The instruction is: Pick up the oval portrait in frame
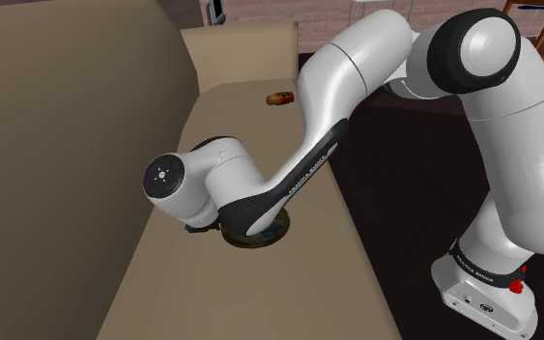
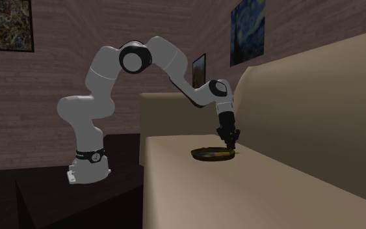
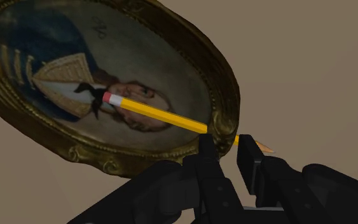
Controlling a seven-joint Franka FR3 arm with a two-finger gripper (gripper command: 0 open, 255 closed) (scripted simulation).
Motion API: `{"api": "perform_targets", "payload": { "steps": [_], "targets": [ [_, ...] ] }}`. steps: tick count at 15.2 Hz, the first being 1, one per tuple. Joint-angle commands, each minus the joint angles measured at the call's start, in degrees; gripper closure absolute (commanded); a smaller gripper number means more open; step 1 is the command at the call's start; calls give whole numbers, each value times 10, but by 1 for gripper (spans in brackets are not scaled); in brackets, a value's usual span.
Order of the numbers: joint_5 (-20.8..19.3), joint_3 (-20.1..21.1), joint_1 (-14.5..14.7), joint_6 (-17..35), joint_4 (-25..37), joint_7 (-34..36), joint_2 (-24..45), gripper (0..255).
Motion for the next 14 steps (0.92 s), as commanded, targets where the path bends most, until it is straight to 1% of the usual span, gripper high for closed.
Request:
{"api": "perform_targets", "payload": {
  "steps": [1, 4, 14],
  "targets": [
    [0, 0, 0, 0, 0, 0, 0, 255],
    [0, 0, 0, 0, 0, 0, 0, 255],
    [36, 23, -13, -37, 17, -37, -40, 255]
  ]
}}
